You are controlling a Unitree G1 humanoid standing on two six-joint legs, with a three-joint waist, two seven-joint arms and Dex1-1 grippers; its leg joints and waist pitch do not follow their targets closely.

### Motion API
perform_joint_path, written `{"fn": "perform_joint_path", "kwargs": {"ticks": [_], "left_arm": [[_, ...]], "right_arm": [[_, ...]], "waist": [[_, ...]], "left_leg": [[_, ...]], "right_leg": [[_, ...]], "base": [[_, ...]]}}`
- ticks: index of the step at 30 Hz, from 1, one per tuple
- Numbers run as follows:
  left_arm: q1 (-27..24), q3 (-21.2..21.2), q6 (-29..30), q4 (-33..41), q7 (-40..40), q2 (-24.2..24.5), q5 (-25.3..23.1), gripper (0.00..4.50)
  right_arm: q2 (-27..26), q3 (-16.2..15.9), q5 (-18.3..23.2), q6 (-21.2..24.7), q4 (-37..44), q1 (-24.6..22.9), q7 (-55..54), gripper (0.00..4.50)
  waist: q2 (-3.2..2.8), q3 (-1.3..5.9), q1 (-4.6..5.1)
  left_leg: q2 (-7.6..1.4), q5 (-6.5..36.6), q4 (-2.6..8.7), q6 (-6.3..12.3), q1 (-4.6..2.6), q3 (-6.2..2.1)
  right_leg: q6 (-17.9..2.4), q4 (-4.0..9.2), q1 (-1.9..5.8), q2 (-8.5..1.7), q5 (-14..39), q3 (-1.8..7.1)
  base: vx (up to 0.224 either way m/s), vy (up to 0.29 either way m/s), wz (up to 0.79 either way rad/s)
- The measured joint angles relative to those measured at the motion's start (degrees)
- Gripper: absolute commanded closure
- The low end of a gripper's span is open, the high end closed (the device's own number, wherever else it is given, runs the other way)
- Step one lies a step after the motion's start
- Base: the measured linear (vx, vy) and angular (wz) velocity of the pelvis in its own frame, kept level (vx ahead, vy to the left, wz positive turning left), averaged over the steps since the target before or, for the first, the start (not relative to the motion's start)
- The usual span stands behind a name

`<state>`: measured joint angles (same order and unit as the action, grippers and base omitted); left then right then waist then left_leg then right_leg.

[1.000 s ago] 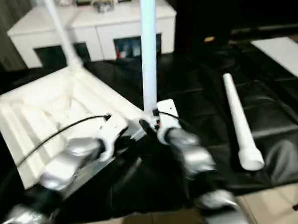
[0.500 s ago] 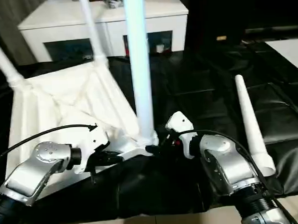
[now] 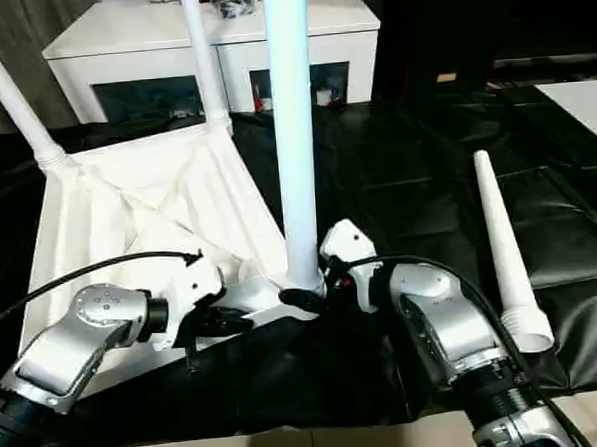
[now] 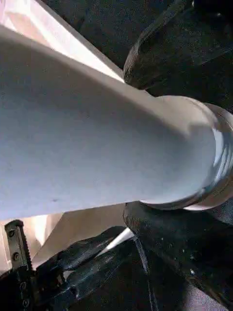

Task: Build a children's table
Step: Rotate leg to tighten

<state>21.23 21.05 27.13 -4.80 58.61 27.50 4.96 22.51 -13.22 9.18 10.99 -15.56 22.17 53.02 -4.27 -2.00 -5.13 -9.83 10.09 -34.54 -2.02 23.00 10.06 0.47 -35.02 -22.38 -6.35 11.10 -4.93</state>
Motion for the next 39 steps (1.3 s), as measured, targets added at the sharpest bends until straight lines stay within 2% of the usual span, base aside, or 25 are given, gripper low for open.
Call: {"fn": "perform_joint_path", "kwargs": {"ticks": [11, 18, 21, 23, 26, 30, 35, 36, 39], "left_arm": [[-0.2, 0.0, 0.0, 0.0, -0.1, 0.0, -0.1, 4.5], [-0.3, -0.1, 0.0, -0.8, -1.8, -1.1, -0.5, 4.5], [0.9, -1.4, 0.8, -4.2, -8.0, -5.6, -2.1, 4.5], [2.5, -2.0, 2.2, -6.9, -13.6, -9.7, -3.5, 4.5], [4.3, -2.1, 4.5, -9.6, -20.0, -15.0, -4.2, 4.5], [8.7, -3.4, 5.3, -17.3, -30.6, -23.1, -5.4, 4.5], [9.9, -3.4, 4.5, -19.8, -33.2, -24.8, -5.9, 4.5], [10.0, -3.4, 4.4, -19.9, -33.2, -24.8, -6.0, 4.5], [9.6, -2.9, 3.4, -18.8, -31.8, -23.2, -6.1, 4.5]], "right_arm": [[-0.4, -0.3, 0.3, 0.0, -0.5, 0.0, 1.4, 1.59], [-2.2, 0.1, -0.2, 0.8, -1.7, 0.0, -1.5, 1.8], [-7.5, 2.6, -1.6, 3.6, -4.2, 0.9, -12.1, 1.81], [-11.0, 4.6, -3.1, 6.5, -6.3, 2.9, -21.6, 1.81], [-15.6, 7.2, -3.9, 8.6, -8.7, 4.3, -32.0, 1.81], [-22.7, 12.6, -4.6, 8.9, -15.4, 9.2, -50.6, 1.81], [-24.6, 14.2, -4.6, 5.7, -20.9, 12.1, -55.1, 1.81], [-24.7, 14.4, -4.6, 5.4, -21.2, 12.3, -54.9, 1.46], [-24.6, 15.0, -4.3, 4.1, -21.1, 12.2, -51.0, 1.46]], "waist": [[0.0, 0.0, 0.04], [0.04, 0.02, 0.27], [0.07, 0.05, 0.86], [0.12, 0.03, 1.76], [0.13, 0.07, 2.39], [0.13, 0.09, 2.47], [0.03, 0.16, 3.06], [0.06, 0.18, 3.13], [0.11, 0.14, 3.27]], "left_leg": [[0.0, 0.0, 0.0, 0.0, 0.0, 0.0], [-0.02, 0.0, 0.0, 0.0, -0.06, 0.0], [-0.02, 0.0, -0.02, -0.05, -0.25, 0.02], [0.01, 0.0, 0.02, -0.07, -0.65, 0.09], [0.08, 0.0, 0.1, -0.09, -1.06, 0.11], [0.42, 0.0, 0.35, -0.08, -1.14, 0.11], [0.71, 0.0, 0.79, -0.07, -1.16, 0.07], [0.78, 0.0, 0.82, -0.07, -0.99, 0.07], [0.87, 0.0, 0.81, -0.05, -0.69, 0.09]], "right_leg": [[0.0, -0.01, 0.0, 0.0, 0.0, 0.0], [0.0, -0.03, 0.01, 0.03, 0.0, 0.01], [-0.1, -0.1, 0.1, 0.03, -0.1, 0.08], [-0.2, -0.04, 0.4, 0.03, -0.1, 0.18], [0.2, 0.0, 0.65, 0.05, 0.1, 0.36], [0.3, 0.12, 0.44, 0.06, 0.1, 0.79], [0.3, 1.08, 0.65, 0.06, 0.2, 0.98], [0.3, 1.16, 0.73, 0.05, 0.2, 1.04], [0.3, 1.17, 0.52, 0.04, 0.1, 1.19]], "base": [[0.0, 0.0, 0.0], [0.0, 0.0, 0.0], [0.0, 0.0, 0.0], [0.0, 0.0, 0.0], [0.0, 0.0, 0.0], [0.0, 0.0, 0.0], [0.0, 0.0, 0.0], [0.0, 0.0, 0.0], [0.0, 0.0, 0.0]]}}
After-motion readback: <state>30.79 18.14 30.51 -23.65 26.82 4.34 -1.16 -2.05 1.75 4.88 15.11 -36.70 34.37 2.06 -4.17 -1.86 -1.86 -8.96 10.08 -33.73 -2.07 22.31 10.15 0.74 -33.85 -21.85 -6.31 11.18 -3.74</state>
